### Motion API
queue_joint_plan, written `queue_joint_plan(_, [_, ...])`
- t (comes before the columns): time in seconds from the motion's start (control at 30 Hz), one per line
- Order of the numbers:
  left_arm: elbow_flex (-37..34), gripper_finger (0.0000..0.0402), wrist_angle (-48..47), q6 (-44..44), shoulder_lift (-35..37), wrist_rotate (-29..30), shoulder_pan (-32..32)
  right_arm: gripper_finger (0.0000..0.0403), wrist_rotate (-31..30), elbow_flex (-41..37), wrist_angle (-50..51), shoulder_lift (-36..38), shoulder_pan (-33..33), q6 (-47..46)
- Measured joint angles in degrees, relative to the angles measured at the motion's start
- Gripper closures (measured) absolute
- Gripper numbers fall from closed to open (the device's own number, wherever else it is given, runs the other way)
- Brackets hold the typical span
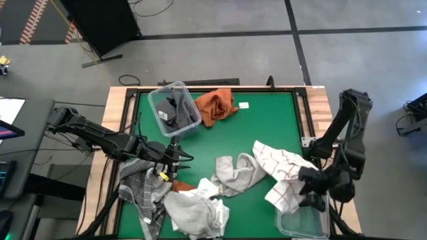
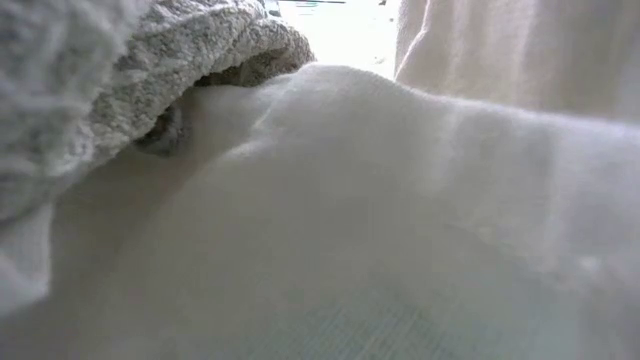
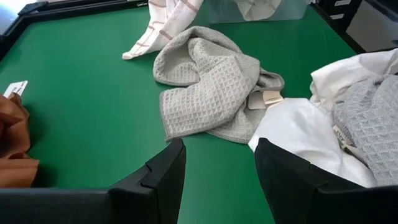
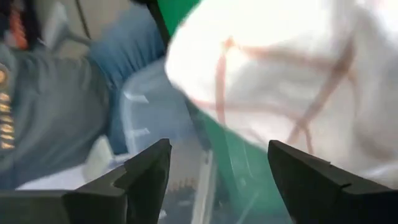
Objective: Sort towels by color in basket
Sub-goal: Put the white patterned towel into the bottom transparent bin
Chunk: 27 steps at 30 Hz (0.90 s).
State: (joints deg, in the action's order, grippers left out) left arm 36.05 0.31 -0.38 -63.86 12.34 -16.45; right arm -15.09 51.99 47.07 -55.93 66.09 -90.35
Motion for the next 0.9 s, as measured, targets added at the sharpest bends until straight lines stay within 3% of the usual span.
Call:
queue_joint_plan(0.23, [0.00,0.0219,-0.02,0.40,0.00,0.02,0.00,0.0107,-5.95,0.00,-0.24,5.39,-6.33,11.64])
queue_joint_plan(0.5, [0.00,0.0219,-0.02,1.25,0.00,0.04,0.00,0.0107,-6.26,0.00,-0.46,7.63,-19.67,25.58])
queue_joint_plan(0.67, [0.00,0.0219,-0.02,1.69,0.00,0.07,0.00,0.0107,1.90,0.02,-0.44,6.85,-31.49,35.45])
queue_joint_plan(0.9, [0.07,0.0219,-1.10,1.70,0.00,0.11,0.00,0.0107,18.29,0.02,-0.42,0.78,-46.38,44.47])
